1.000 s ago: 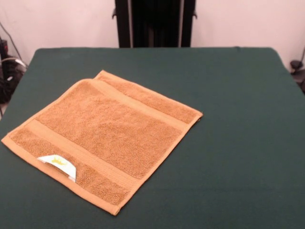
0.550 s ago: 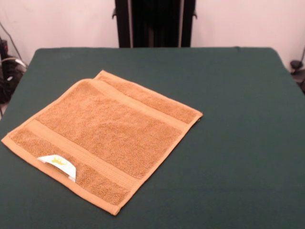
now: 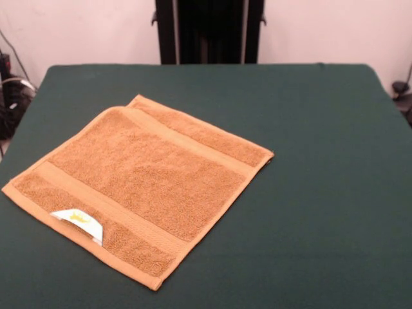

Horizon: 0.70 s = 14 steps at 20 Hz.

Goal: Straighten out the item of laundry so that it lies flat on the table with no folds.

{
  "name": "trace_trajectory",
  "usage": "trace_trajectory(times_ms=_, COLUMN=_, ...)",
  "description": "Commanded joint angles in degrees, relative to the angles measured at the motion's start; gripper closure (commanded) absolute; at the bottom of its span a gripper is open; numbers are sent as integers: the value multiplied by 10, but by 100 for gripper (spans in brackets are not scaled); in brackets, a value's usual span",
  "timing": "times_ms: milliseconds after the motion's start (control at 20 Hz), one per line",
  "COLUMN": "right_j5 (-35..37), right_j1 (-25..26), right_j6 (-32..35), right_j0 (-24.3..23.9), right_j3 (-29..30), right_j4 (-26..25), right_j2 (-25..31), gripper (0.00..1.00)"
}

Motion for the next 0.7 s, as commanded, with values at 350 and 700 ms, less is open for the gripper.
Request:
trace_trajectory(times_ms=350, right_j5=-254, right_j1=57, right_j6=-71, right_j0=22, right_j3=212, right_j4=10, right_j2=68, gripper=100)
trace_trajectory(times_ms=700, right_j5=-223, right_j1=44, right_j6=-56, right_j0=45, right_j3=189, right_j4=14, right_j2=45, gripper=100)
